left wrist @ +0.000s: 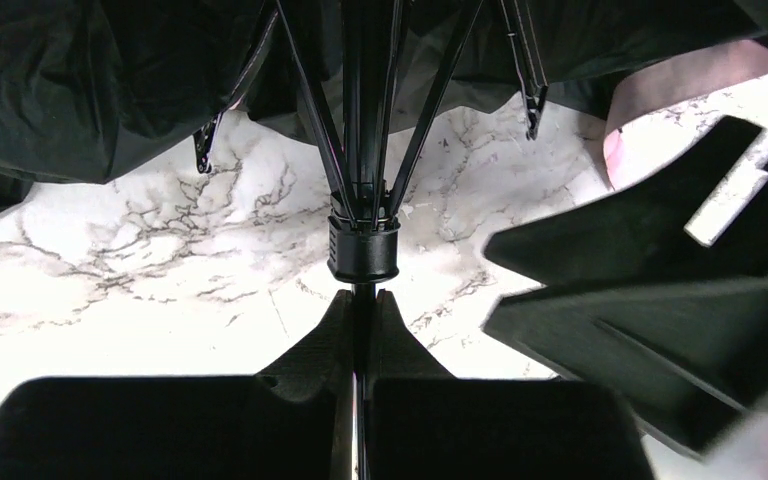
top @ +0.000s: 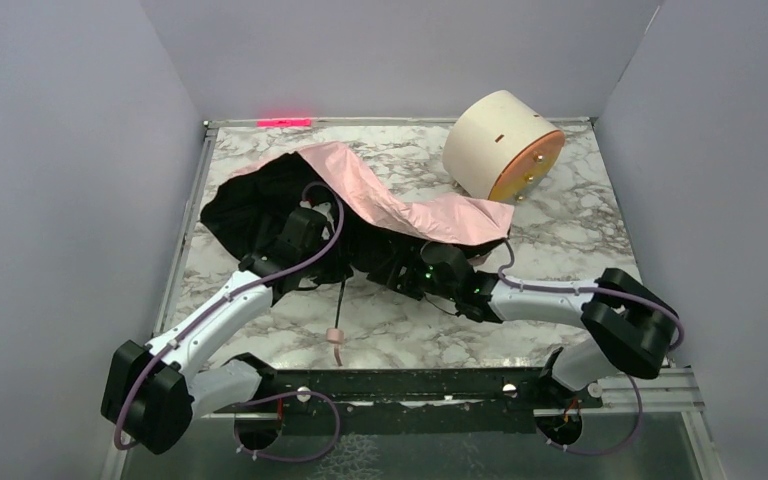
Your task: Put away the umbrella
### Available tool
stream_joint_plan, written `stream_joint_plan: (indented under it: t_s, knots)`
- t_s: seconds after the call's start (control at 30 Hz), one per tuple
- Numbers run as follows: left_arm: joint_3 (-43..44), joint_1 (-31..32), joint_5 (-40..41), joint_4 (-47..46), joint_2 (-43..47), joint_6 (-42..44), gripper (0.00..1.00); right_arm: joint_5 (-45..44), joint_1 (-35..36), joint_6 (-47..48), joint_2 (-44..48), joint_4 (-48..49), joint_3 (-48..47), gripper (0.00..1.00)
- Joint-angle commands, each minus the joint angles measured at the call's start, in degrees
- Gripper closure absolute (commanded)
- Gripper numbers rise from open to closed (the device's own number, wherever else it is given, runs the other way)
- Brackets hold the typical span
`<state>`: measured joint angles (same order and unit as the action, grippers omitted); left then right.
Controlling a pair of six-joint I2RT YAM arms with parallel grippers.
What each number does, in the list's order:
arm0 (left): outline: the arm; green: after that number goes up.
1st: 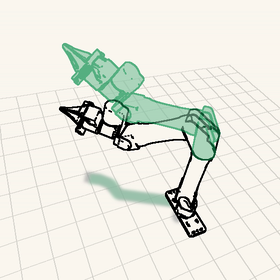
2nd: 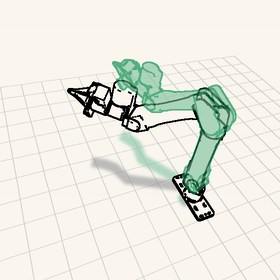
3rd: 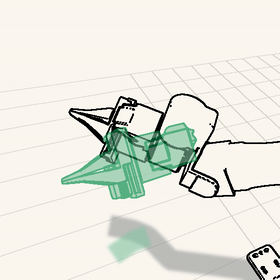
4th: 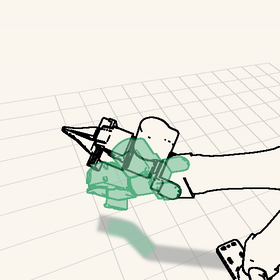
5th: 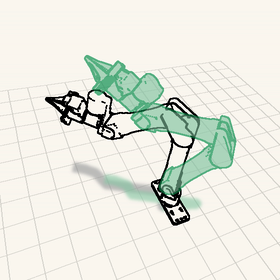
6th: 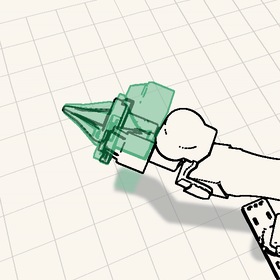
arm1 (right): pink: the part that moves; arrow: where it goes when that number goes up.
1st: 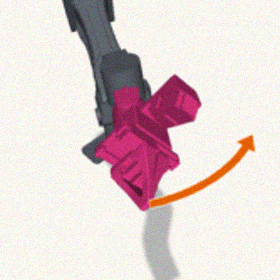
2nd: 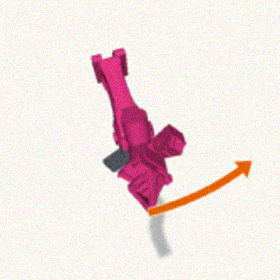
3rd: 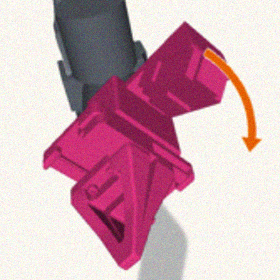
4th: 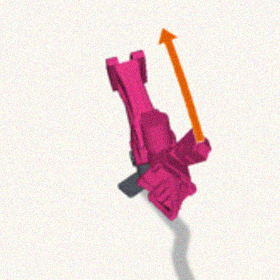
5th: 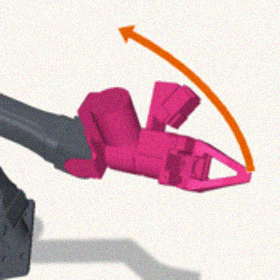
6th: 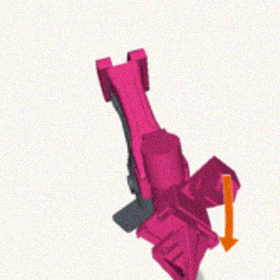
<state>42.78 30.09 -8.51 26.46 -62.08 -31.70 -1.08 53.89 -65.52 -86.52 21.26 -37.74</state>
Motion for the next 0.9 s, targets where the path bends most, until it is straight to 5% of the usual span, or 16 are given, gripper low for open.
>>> stream_joint_plan:
  t_s: [0.0,0.23,0.47,0.63,0.7,0.87]
  knots:
    - [-1.26,-0.38,2.74,-5.73,-2.83,1.04,1.0,-6.07,-0.29,3.53,6.06,-3.58,0.62,0.34]
    - [-2.5,-0.38,3.56,-9.41,-7.93,2.36,0.97,-7.11,-0.32,8.04,8.99,-3.4,0.86,0.34]
    - [-4.56,-0.49,5.95,-12.5,-10.13,2.53,0.6,-8.89,-0.28,15.32,13.59,-8.39,-1.27,0.35]
    - [-4.58,-0.64,6.15,-12.92,-11.23,2.72,0.47,-9.5,-0.28,22.38,18.06,-14.82,-5.02,0.35]
    - [-4.72,-0.64,5.54,-12.59,-10.43,2.78,0.35,-9.65,-0.28,24.66,18.84,-17.8,-6.99,0.36]
    - [-4.52,-0.64,4.31,-9.7,-5.66,2.08,0.28,-6.85,-0.28,29.12,19.55,-22.0,-12.03,0.4]
